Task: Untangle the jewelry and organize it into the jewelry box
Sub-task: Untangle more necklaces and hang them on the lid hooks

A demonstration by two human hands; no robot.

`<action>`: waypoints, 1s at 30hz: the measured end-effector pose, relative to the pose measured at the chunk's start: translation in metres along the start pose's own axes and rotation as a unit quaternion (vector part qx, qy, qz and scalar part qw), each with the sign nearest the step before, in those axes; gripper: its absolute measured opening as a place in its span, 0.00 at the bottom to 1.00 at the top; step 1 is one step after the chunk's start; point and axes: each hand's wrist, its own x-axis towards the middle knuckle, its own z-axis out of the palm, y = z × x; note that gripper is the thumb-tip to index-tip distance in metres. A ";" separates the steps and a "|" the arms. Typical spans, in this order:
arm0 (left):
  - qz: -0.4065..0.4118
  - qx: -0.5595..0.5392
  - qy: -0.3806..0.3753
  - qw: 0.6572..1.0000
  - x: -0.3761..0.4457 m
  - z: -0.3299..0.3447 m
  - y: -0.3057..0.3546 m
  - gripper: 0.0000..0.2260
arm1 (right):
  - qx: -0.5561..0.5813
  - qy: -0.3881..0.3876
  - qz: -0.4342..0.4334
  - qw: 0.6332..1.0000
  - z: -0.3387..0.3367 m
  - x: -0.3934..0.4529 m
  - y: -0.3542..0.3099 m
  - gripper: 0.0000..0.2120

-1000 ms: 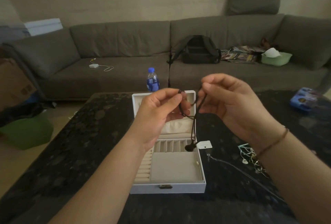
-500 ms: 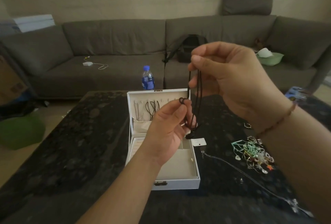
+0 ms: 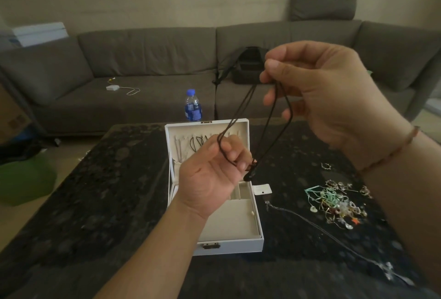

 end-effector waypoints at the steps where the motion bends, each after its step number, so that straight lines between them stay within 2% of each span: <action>1: 0.000 -0.006 -0.001 1.000 0.000 0.001 -0.001 0.05 | 0.001 -0.002 -0.002 1.000 0.000 0.000 -0.001 0.02; 4: -0.003 -0.013 -0.004 1.000 0.000 0.003 -0.004 0.05 | -0.002 -0.007 -0.002 1.000 0.000 0.000 -0.002 0.02; 12: -0.022 0.043 0.013 0.999 0.000 0.008 0.000 0.06 | 0.004 -0.006 0.014 1.000 -0.003 0.000 0.001 0.02; 15: -0.019 0.067 -0.002 0.998 -0.001 0.008 0.005 0.06 | 0.002 -0.010 0.012 1.000 -0.004 0.001 0.002 0.02; 18: -0.019 0.126 -0.032 0.991 -0.001 0.003 0.011 0.04 | 0.001 -0.012 0.008 1.000 -0.006 0.001 0.001 0.02; 20: -0.010 0.183 -0.033 0.982 -0.002 0.003 0.012 0.08 | 0.002 -0.012 0.006 1.000 -0.008 0.002 0.001 0.02; 26: 0.075 0.327 0.005 0.942 0.000 0.013 0.004 0.12 | -0.007 -0.013 0.006 1.000 -0.009 0.001 0.004 0.02; 30: 0.093 0.338 0.066 0.934 0.003 0.021 -0.003 0.07 | -0.013 -0.011 0.003 1.000 -0.010 0.001 0.005 0.02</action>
